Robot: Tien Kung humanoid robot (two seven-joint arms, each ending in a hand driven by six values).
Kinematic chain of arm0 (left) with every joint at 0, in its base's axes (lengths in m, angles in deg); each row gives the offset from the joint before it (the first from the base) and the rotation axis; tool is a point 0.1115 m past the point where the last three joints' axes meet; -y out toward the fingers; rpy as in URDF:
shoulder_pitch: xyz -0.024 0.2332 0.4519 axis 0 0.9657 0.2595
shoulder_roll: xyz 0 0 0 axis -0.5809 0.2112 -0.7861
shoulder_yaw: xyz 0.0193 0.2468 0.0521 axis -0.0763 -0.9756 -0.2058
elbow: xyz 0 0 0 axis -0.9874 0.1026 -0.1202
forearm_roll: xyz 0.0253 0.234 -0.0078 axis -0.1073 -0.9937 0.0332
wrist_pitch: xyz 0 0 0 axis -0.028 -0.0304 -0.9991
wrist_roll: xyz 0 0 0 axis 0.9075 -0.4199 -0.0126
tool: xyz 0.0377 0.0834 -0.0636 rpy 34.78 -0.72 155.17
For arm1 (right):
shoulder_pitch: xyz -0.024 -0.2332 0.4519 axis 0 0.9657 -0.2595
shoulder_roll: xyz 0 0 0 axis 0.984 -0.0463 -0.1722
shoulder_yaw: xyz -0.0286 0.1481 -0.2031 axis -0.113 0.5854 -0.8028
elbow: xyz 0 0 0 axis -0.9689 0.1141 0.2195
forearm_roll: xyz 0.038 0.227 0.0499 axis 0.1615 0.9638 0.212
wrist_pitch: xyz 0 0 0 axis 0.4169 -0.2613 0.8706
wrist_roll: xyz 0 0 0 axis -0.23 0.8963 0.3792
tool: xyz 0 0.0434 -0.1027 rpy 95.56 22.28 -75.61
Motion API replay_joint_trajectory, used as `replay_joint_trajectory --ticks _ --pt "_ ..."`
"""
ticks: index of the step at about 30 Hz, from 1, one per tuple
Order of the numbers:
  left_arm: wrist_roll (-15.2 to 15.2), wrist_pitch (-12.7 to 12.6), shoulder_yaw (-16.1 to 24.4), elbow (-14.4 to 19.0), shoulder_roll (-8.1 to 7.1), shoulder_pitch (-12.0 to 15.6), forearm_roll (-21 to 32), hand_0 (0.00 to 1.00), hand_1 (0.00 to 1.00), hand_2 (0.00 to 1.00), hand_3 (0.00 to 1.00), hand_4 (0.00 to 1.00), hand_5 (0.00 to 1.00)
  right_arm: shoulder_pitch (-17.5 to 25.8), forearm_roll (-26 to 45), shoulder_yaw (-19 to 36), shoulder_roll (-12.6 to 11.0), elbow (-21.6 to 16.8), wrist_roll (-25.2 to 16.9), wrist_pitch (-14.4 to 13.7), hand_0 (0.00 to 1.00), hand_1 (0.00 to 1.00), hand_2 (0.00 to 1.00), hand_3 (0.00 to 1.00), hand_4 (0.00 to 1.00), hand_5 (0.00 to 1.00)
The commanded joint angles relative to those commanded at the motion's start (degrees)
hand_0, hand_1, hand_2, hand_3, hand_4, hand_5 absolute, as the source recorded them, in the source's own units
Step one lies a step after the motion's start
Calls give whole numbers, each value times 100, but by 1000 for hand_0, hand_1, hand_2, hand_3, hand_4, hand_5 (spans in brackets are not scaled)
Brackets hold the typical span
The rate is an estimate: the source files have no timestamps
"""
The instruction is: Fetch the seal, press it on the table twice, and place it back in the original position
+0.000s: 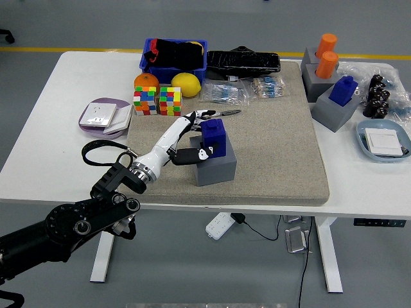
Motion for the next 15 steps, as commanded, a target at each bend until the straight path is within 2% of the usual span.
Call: replay_joint_trajectory --ticks 15 --pt "24 -21 -44 -87 31 -5 -15 853 543 441 888 564 2 -2 -17 13 -7 -1 -3 -5 782 698 682 639 760 543"
